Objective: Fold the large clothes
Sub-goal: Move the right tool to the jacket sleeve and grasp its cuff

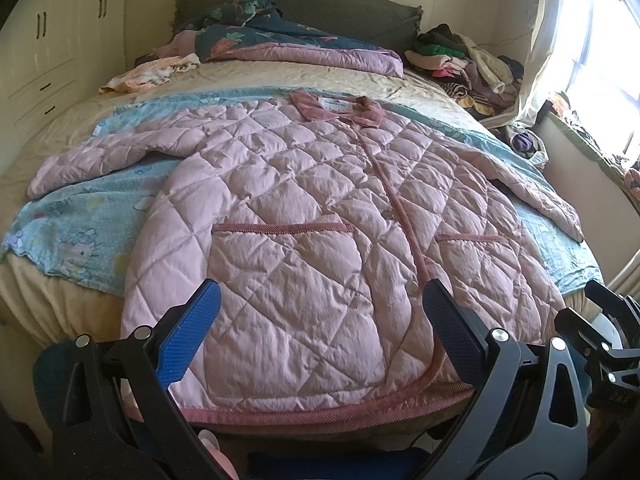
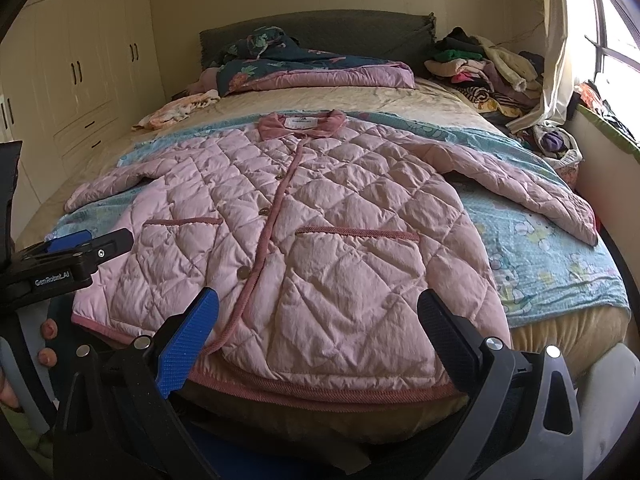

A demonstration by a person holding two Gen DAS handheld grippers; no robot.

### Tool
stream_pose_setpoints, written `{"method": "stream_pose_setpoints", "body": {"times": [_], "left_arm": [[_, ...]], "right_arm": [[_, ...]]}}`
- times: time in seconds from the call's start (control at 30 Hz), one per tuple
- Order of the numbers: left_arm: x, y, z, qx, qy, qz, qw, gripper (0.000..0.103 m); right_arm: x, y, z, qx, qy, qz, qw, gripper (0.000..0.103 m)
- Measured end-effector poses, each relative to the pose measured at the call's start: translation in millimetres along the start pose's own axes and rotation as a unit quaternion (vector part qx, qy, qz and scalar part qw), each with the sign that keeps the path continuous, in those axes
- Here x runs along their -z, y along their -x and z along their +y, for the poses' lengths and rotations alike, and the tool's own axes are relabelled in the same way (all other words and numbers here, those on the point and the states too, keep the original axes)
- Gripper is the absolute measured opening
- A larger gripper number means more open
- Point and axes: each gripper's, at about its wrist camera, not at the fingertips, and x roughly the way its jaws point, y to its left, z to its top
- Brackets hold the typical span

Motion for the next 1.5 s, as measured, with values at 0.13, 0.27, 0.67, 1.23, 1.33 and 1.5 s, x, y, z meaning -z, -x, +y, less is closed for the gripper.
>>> {"method": "stream_pose_setpoints", "body": {"times": [0.13,0.27,0.67,1.23,1.33,1.5], "left_arm": [[-9.0,-6.3,4.8,0.003,0.002,0.003,1.0000,0.095],[-24.4,-16.7,14.9,-0.002,0.007,0.004,1.0000,0.095],[-70.6,-39.9,26.9,-0.003,0.019,0.000,0.9998,0.095],[-129.5,-89.4,-9.7,0.025,-0.006,0.007,0.9997,0.095],[-137.8,-100.4,-17.6,0.035,-0.005,0.013,0.9993,0.095],[-148.6,-123.0,-27.7,0.036,-0.003,0.026,0.9990,0.095]], "right_arm": [[-13.2,-9.1,2.5,-0.003,0.011,0.001,1.000,0.099],[-30.4,-15.9,2.3,-0.006,0.014,-0.003,1.000,0.099],[-85.4,-45.3,-11.2,-0.007,-0.004,-0.021,1.000,0.099],[-125.7,-87.6,-60.1,0.038,-0.044,-0.015,0.998,0.099],[-129.1,-92.9,-70.6,0.049,-0.054,-0.014,0.997,0.099],[-135.2,-105.5,-97.8,0.078,-0.079,-0.009,0.994,0.099]]}}
